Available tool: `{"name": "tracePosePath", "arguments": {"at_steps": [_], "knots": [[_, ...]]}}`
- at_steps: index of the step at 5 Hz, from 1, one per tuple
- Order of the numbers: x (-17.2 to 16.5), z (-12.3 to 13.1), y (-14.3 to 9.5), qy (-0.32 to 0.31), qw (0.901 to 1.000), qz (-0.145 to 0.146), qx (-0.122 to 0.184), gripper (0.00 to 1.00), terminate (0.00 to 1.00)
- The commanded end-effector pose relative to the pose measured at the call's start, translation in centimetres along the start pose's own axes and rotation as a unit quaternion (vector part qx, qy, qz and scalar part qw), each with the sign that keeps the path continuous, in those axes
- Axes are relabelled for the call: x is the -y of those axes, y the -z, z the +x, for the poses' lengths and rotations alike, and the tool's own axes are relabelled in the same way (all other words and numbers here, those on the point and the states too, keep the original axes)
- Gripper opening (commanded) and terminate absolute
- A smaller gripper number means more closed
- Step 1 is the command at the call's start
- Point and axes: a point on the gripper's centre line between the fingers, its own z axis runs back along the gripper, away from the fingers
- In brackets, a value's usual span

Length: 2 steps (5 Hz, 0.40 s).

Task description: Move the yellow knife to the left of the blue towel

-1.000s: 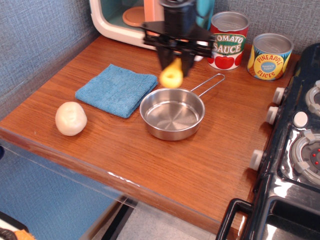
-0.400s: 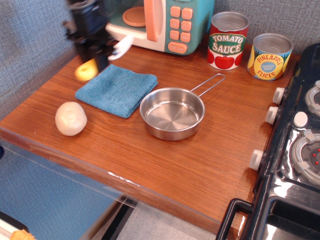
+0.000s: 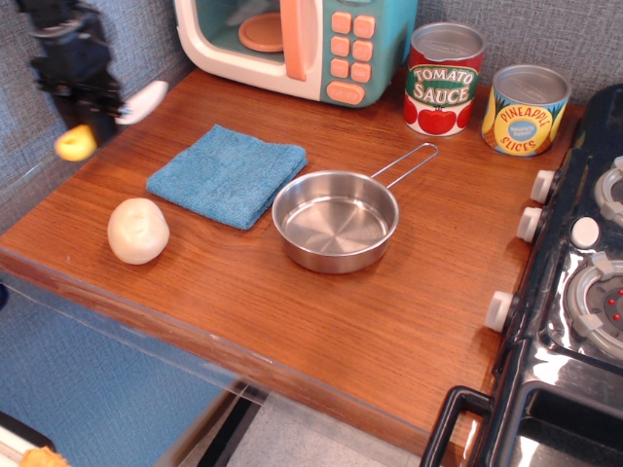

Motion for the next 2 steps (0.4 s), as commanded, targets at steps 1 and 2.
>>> {"name": "tracePosePath", "arguments": {"at_steps": [1, 2], "knots": [[0.2, -0.6, -1.4, 0.014, 0.9994, 0.031, -0.001, 0.0, 0.0], [2.2, 0.1, -1.1, 0.037, 0.9986, 0.037, -0.008, 0.0, 0.0]]}}
